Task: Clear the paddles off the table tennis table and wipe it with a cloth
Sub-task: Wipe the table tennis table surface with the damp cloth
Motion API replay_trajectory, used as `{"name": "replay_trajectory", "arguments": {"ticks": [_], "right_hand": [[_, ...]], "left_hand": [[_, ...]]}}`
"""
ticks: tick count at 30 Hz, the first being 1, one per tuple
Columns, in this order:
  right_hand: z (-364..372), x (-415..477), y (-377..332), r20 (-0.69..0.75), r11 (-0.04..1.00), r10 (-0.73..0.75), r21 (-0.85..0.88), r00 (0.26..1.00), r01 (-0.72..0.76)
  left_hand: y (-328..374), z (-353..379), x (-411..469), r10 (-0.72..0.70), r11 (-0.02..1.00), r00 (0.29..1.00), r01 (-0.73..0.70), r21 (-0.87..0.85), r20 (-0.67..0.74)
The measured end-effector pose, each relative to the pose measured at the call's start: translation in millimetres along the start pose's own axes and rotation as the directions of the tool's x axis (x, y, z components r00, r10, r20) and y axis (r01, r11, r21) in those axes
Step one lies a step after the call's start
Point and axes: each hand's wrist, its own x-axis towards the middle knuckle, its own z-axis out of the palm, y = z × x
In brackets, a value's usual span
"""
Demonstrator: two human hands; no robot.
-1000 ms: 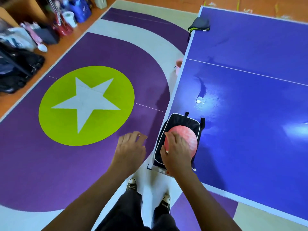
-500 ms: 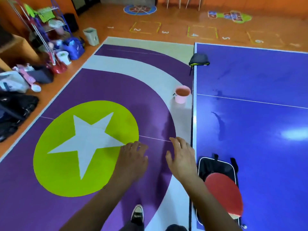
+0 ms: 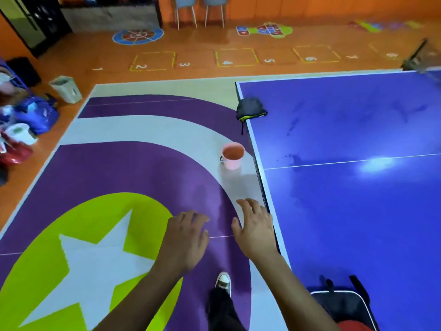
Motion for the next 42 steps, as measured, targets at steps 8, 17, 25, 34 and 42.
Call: {"name": "replay_trajectory", "arguments": {"ticks": [8, 17, 25, 34, 42], "right_hand": [[-9, 174, -23, 0.003, 0.999, 0.035, 0.015, 0.999, -0.035], [-1, 343, -34, 0.016, 0.99, 0.123, -0.067, 0.992, -0.122], [1, 504, -55, -0.06, 0.932, 0.353, -0.06, 0.934, -0.357], [10, 632, -29, -0.106, 0.804, 0.592, 0.025, 0.799, -0.593], [19, 747, 29, -0.082, 0.634, 0.773, 0.133, 0.629, -0.762]], "left_hand": [[-53, -22, 174, 0.049, 0.999, 0.995, -0.051, 0.012, 0.087], [-125, -1, 352, 0.075, 0.996, 0.991, -0.068, -0.062, 0.107], [-207, 6, 533, 0.291, 0.956, 0.935, -0.274, -0.109, 0.203], [-222, 30, 728, 0.524, 0.849, 0.8, -0.518, -0.103, 0.292], [-183, 77, 891, 0.697, 0.67, 0.596, -0.739, -0.068, 0.398]]}}
